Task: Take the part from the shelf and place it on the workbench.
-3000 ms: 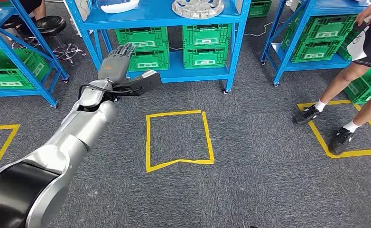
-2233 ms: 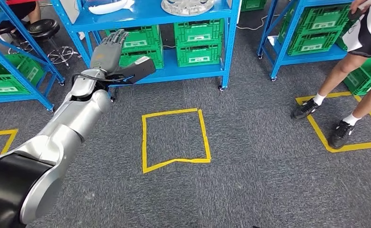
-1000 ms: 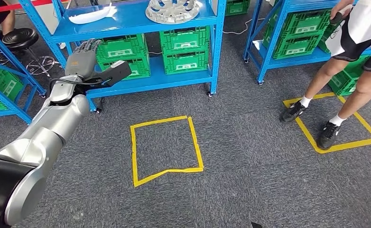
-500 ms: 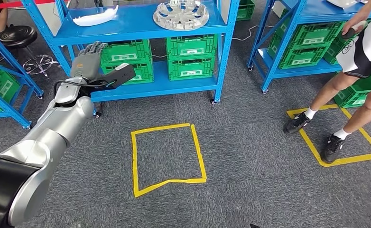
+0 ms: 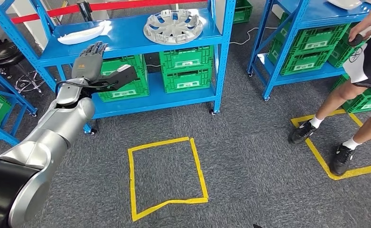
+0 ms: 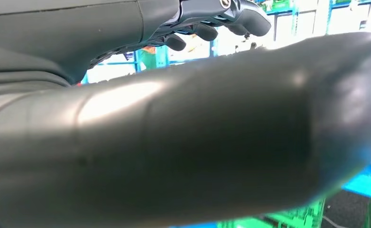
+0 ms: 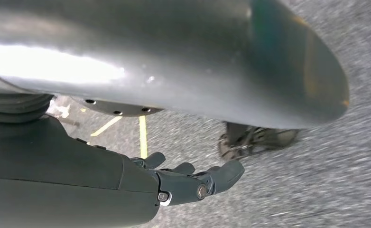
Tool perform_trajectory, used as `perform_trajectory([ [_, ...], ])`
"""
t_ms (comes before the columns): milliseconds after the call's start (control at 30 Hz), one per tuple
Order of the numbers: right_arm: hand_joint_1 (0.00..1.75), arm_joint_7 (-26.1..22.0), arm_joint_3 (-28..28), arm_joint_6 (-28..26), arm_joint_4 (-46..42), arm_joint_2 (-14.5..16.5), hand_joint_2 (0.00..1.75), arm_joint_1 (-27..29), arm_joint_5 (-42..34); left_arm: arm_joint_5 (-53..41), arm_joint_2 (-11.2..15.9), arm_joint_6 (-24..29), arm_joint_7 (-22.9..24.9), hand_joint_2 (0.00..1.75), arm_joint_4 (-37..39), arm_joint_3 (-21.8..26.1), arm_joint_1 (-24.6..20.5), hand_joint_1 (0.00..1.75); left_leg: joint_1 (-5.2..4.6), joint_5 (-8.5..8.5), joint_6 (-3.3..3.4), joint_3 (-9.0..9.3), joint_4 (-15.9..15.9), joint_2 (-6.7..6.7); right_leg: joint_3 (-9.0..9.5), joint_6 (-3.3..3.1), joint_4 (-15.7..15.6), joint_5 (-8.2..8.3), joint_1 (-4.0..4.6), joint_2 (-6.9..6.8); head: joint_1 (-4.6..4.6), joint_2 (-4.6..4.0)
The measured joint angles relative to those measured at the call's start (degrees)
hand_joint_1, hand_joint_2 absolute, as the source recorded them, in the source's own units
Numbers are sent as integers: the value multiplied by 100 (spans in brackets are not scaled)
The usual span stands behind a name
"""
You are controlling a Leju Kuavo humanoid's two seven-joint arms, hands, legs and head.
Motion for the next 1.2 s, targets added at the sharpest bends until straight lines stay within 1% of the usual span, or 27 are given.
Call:
perform_trajectory([
  [67, 0, -4, -3, 1, 13, 1, 0, -4, 2, -1, 50, -9, 31, 0, 45, -3, 41, 0, -15, 1080, 24, -2, -631, 46, 232, 70, -2, -230, -9, 20, -3, 0],
  [100, 0, -7, -4, 1, 19, 1, 0, -5, 2, -1, 67, -15, 39, 0, 57, -5, 63, 0, -29, 1473, 60, 17, -792, 65, 333, 113, -31, -312, -5, 27, -7, 0],
  [133, 0, -13, -6, 1, 25, 2, 0, -12, 3, -2, 79, -19, 45, 0, 54, -7, 60, 0, -40, 1616, 108, 46, -848, 72, 416, 155, -28, -334, 3, 32, -8, 0],
  [167, 0, -17, -7, 2, 26, 2, 0, -23, 6, -2, 81, -21, 49, 0, 32, -9, 34, 0, -39, 1553, 160, 107, -825, 59, 403, 197, 45, -274, 9, 34, -9, 0],
  [200, 0, -21, -7, 2, 26, 2, 0, -37, 10, -2, 82, -15, 53, 0, 8, -9, -3, 0, -24, 1503, 204, 165, -846, 40, 286, 224, 277, -122, 12, 15, -5, 0],
  [267, 0, -32, -7, 5, 26, 2, 0, -69, 20, -4, 90, -1, 68, 0, -14, -9, -54, 0, 0, 1376, 274, 352, -920, 8, -271, 249, 1068, 202, 14, -32, 12, 0],
  [300, 0, -36, -7, 9, 26, 2, 0, -73, 24, -6, 97, 3, 80, 0, -11, -9, -31, 0, 3, 1293, 298, 474, -964, 0, -592, 250, 1437, 209, 18, -54, 21, 0],
  [333, 0, -39, -7, 11, 26, 3, 0, -69, 29, -9, 104, 5, 95, 0, -3, -9, 8, 0, 3, 1200, 316, 611, -1000, -5, -872, 249, 1668, 52, 30, -64, 25, 0],
  [367, 0, -40, -7, 13, 27, 3, 0, -59, 39, -11, 112, 4, 110, 0, 5, -9, 54, 0, 2, 1098, 326, 755, -1028, -15, -1097, 248, 1754, -227, 41, -66, 28, 0],
  [400, 0, -41, -7, 14, 28, 4, 0, -46, 53, -14, 122, 4, 126, 0, 12, -9, 90, 0, 1, 990, 328, 903, -1048, -27, -1273, 243, 1713, -527, 53, -66, 33, 0],
  [433, 0, -43, -7, 14, 30, 4, 0, -33, 68, -16, 137, 2, 143, 0, 19, -9, 109, 0, 1, 877, 322, 1053, -1059, -40, -1399, 232, 1558, -736, 65, -66, 37, 0],
  [467, 0, -46, -7, 13, 31, 4, 0, -20, 83, -17, 155, -1, 156, 0, 26, -9, 117, 0, 0, 761, 312, 1203, -1063, -49, -1480, 215, 1310, -767, 77, -67, 42, 0],
  [500, 0, -49, -7, 13, 31, 3, 0, -5, 91, -17, 175, -3, 168, 0, 36, -9, 124, 0, -2, 638, 300, 1353, -1065, -55, -1519, 187, 970, -505, 91, -69, 45, 0],
  [567, 0, -55, -7, 14, 44, -1, 0, 35, 96, -19, 220, -17, 190, 0, 76, -9, 149, 0, -26, 383, 258, 1604, -1049, -76, -1528, 122, 268, 609, 135, -70, 54, 0],
  [600, 0, -55, -7, 15, 51, -2, 0, 48, 97, -19, 239, -27, 203, 0, 89, -9, 160, 0, -41, 256, 229, 1700, -1055, -90, -1503, 91, 80, 1072, 150, -68, 54, 0],
  [633, 0, -57, -7, 15, 58, -3, 0, 50, 100, -20, 262, -37, 216, 0, 91, -9, 157, 0, -55, 183, 189, 1771, -1027, -106, -1473, 63, 10, 1308, 159, -66, 52, 0],
  [700, 0, -61, -7, 17, 61, 1, 0, 15, 108, -20, 306, -41, 238, 0, 63, -9, 103, 0, -60, 286, 118, 1701, -712, -111, -1365, -9, 72, 1211, 145, -60, 44, 0],
  [767, 0, -66, -7, 22, 62, 0, 0, -27, 115, -20, 353, -32, 246, 0, 49, -9, 56, 0, -52, 572, 49, 1274, 37, -79, -1200, -91, 63, 1050, 121, -61, 31, 0],
  [800, 0, -66, -7, 24, 62, -2, 0, -40, 115, -19, 375, -30, 249, 0, 51, -9, 58, 0, -45, 577, 15, 1008, 396, -61, -1101, -120, 52, 963, 111, -58, 22, 0],
  [833, 0, -66, -7, 24, 63, -5, 0, -50, 115, -19, 394, -29, 255, 0, 58, -9, 64, 0, -37, 426, -13, 770, 645, -49, -995, -138, 47, 872, 106, -50, 15, 0],
  [867, 0, -65, -7, 24, 63, -7, 0, -53, 115, -18, 411, -29, 267, 0, 65, -9, 71, 0, -30, 148, -27, 574, 762, -45, -889, -141, 46, 783, 105, -38, 14, 0],
  [933, 0, -62, -7, 24, 63, -5, 0, -47, 114, -17, 445, -32, 300, 0, 76, -9, 83, 0, -21, -366, -25, 319, 670, -36, -656, -132, 46, 594, 104, -10, 10, 0],
  [967, 0, -61, -7, 24, 63, -4, 0, -44, 113, -16, 464, -34, 314, 0, 82, -9, 85, 0, -21, -408, -16, 266, 467, -32, -533, -123, 46, 498, 103, 3, 8, 0],
  [1000, 0, -61, -8, 24, 63, -3, 0, -42, 113, -16, 485, -36, 324, 0, 90, -9, 86, 0, -20, -211, -3, 248, 172, -27, -414, -113, 45, 402, 103, 12, 7, 0],
  [1100, 0, -60, -8, 24, 67, -3, 0, -43, 113, -17, 536, -58, 351, 0, 133, -9, 113, 0, -40, 1133, 77, 274, -749, -11, -160, -48, 46, 137, 119, 40, 8, 0],
  [1133, 0, -59, -8, 24, 69, -4, 0, -46, 113, -18, 544, -71, 365, 0, 142, -9, 123, 0, -47, 1391, 114, 292, -881, -11, -107, -12, 54, 83, 125, 47, 10, 0],
  [1200, 0, -51, -8, 24, 69, -5, 0, -62, 120, -24, 547, -89, 399, 0, 128, -9, 116, 0, -51, 1412, 200, 379, -920, -24, -105, 55, 166, 98, 135, 46, 16, 0],
])
